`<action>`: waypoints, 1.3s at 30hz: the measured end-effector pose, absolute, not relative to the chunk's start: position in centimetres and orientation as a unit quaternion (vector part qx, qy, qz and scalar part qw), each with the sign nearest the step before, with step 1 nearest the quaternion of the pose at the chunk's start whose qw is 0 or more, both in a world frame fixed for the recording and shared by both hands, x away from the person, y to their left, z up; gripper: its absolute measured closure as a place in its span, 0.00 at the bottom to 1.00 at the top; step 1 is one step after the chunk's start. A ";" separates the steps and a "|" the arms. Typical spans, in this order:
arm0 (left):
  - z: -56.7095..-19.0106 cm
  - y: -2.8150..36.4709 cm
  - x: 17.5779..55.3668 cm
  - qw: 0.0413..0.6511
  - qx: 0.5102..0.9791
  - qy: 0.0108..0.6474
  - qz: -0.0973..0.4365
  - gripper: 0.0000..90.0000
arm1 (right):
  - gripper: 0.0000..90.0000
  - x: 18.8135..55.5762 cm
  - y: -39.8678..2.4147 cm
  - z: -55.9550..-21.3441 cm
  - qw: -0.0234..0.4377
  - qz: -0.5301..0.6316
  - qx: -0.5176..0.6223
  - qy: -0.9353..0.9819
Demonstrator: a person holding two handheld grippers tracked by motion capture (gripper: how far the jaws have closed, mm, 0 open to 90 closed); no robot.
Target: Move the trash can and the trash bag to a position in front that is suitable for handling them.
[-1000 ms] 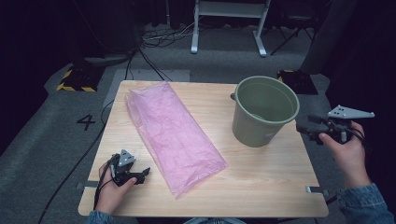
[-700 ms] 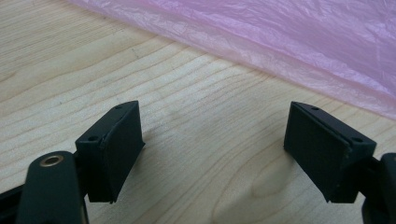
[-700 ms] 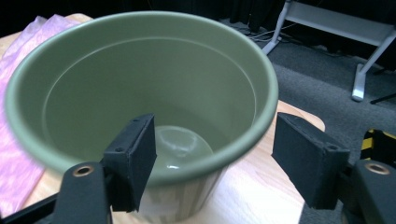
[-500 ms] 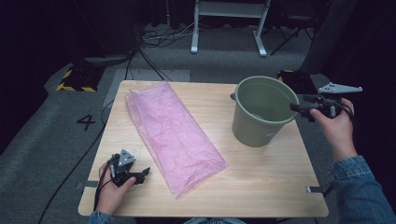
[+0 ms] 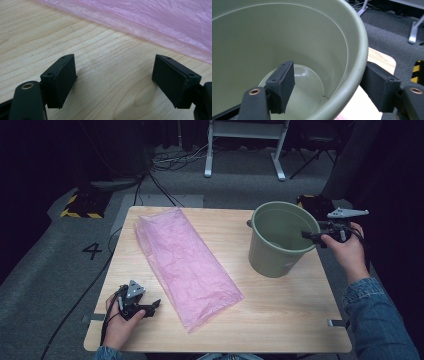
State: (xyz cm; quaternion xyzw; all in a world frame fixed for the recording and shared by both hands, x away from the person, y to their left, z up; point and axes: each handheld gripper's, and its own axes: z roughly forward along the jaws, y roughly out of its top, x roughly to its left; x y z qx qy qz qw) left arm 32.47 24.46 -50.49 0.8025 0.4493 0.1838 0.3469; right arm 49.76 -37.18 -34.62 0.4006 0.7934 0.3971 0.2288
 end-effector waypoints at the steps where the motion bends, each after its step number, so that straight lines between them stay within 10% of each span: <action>1: -50.5 24.5 32.5 0.347 0.802 0.449 0.184 0.22 | 0.32 49.7 -37.1 -34.6 0.230 0.397 0.399 0.794; 39: -50.5 24.2 32.3 0.346 0.789 0.470 0.194 0.25 | 0.32 36.7 -32.3 -34.4 0.164 0.396 0.282 0.859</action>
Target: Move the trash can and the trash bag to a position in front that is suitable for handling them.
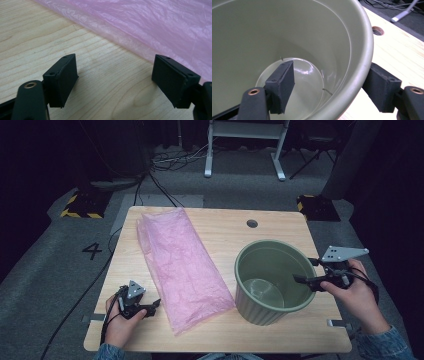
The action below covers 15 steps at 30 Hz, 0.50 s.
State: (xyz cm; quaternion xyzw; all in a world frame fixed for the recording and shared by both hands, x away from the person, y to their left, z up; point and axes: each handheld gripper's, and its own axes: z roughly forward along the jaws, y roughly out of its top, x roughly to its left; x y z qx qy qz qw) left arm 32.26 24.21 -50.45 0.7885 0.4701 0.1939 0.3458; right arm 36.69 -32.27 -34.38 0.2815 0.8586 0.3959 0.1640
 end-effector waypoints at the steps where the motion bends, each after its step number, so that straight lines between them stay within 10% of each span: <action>1: -50.4 24.3 32.3 0.347 0.788 0.470 0.195 0.27 | 0.32 36.5 -32.0 -34.4 0.162 0.398 0.280 0.859; 15: -49.3 24.5 32.7 0.361 0.782 0.467 0.200 0.29 | 0.31 35.0 -29.9 -34.5 0.152 0.412 0.258 0.861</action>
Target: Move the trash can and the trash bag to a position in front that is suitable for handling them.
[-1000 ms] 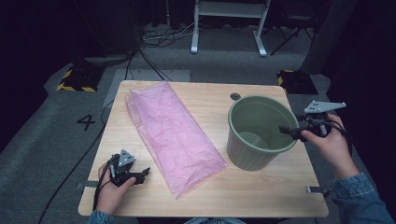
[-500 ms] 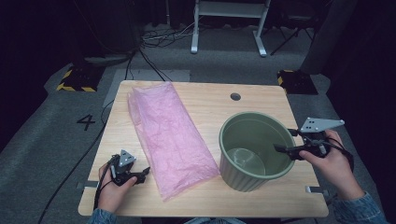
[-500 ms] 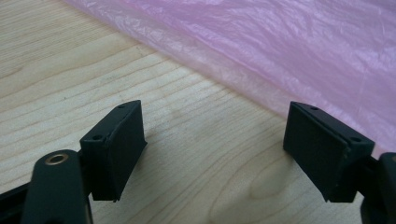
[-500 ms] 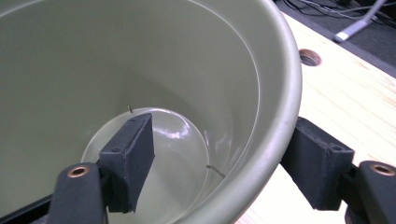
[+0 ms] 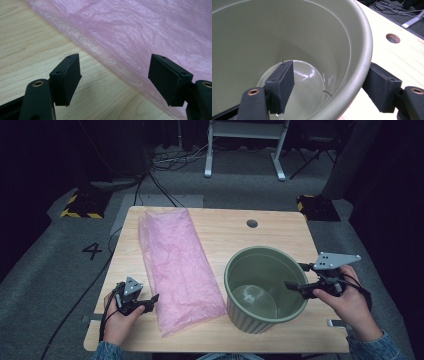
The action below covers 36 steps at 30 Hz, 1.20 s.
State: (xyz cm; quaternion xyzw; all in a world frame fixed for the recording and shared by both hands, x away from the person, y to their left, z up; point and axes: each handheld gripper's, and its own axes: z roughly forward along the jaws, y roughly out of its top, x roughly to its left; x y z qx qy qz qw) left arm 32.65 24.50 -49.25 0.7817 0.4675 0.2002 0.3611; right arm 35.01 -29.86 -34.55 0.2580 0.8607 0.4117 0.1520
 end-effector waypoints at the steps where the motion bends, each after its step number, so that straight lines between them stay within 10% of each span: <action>1: -49.3 24.5 32.7 0.360 0.782 0.467 0.201 0.29 | 0.31 35.0 -29.9 -34.5 0.152 0.412 0.258 0.861; 16: -49.0 24.6 32.8 0.365 0.778 0.470 0.203 0.29 | 0.30 34.2 -26.4 -34.6 0.156 0.429 0.230 0.860; 36: -46.5 25.0 36.5 0.343 0.779 0.478 0.217 0.28 | 0.31 34.3 -33.2 -35.4 0.226 0.447 0.337 0.797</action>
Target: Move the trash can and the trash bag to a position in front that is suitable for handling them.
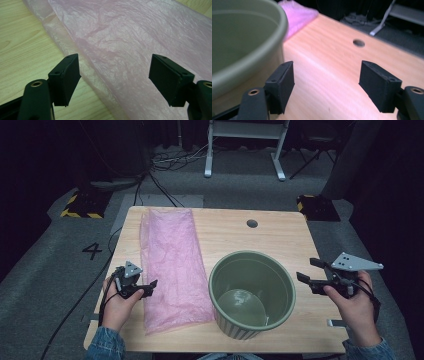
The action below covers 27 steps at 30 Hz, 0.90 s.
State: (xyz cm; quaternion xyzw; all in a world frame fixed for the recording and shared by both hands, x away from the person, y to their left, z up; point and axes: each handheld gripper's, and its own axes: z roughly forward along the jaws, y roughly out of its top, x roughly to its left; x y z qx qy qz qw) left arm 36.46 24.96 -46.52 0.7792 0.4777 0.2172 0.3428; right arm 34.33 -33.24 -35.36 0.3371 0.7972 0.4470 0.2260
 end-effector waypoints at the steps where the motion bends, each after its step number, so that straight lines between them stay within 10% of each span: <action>1: -46.5 25.1 36.7 0.341 0.778 0.481 0.217 0.27 | 0.30 34.3 -33.5 -35.9 0.221 0.439 0.342 0.800; 15: -47.3 26.3 40.0 0.322 0.748 0.534 0.227 0.30 | 0.31 35.0 -34.0 -47.2 0.150 0.379 0.402 0.820; 27: -48.8 24.7 42.6 0.281 0.754 0.557 0.205 0.30 | 0.30 35.7 -33.6 -49.7 0.170 0.356 0.407 0.824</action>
